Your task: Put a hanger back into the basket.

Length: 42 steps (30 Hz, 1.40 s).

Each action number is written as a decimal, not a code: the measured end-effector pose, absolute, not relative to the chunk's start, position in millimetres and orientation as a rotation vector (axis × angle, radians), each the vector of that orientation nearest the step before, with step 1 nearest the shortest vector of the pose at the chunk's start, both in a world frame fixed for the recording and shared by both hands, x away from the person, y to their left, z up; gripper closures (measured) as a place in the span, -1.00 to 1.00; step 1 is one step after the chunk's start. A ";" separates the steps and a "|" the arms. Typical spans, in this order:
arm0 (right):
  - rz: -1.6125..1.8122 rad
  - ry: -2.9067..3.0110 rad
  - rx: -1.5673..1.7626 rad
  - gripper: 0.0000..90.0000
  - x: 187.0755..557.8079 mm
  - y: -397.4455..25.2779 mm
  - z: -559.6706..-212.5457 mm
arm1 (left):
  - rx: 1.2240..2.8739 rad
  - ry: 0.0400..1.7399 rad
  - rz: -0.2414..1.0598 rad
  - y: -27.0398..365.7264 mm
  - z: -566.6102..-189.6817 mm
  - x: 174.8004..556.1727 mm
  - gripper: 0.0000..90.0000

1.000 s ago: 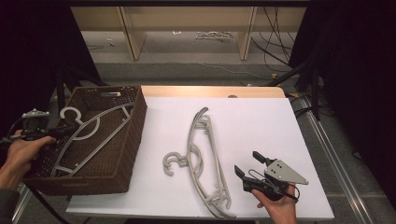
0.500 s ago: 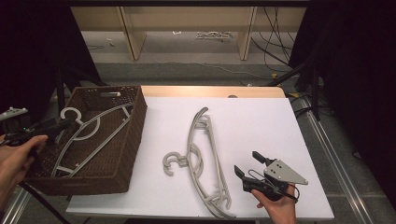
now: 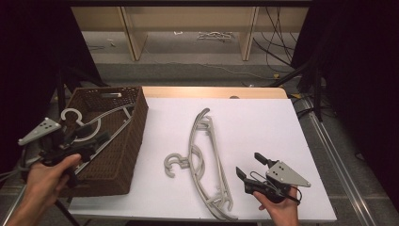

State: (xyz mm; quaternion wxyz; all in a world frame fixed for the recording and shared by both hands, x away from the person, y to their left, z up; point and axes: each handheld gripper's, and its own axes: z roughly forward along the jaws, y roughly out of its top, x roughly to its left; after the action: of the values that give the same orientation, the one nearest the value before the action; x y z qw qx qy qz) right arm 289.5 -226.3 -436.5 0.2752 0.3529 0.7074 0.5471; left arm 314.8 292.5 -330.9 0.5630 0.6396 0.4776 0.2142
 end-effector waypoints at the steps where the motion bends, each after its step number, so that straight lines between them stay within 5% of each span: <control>1: 1.471 1.901 0.949 -0.52 289.5 -226.3 -436.5 | 1.505 1.109 0.492 285.8 -331.9 313.5 -0.57; 18: 1.451 1.889 0.938 -0.52 287.3 -229.1 -434.2 | 1.567 0.912 0.370 194.5 -375.8 305.2 -0.65; 42: 1.484 1.884 0.929 -0.52 287.4 -231.1 -433.1 | 1.633 0.900 0.421 167.7 -425.4 293.3 -0.64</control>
State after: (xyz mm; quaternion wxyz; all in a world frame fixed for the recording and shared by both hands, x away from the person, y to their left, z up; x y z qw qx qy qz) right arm 287.4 -231.1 -433.1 0.2807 0.3467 0.7030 0.5539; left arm 293.3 167.7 -425.4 0.5770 0.6977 0.3845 0.1800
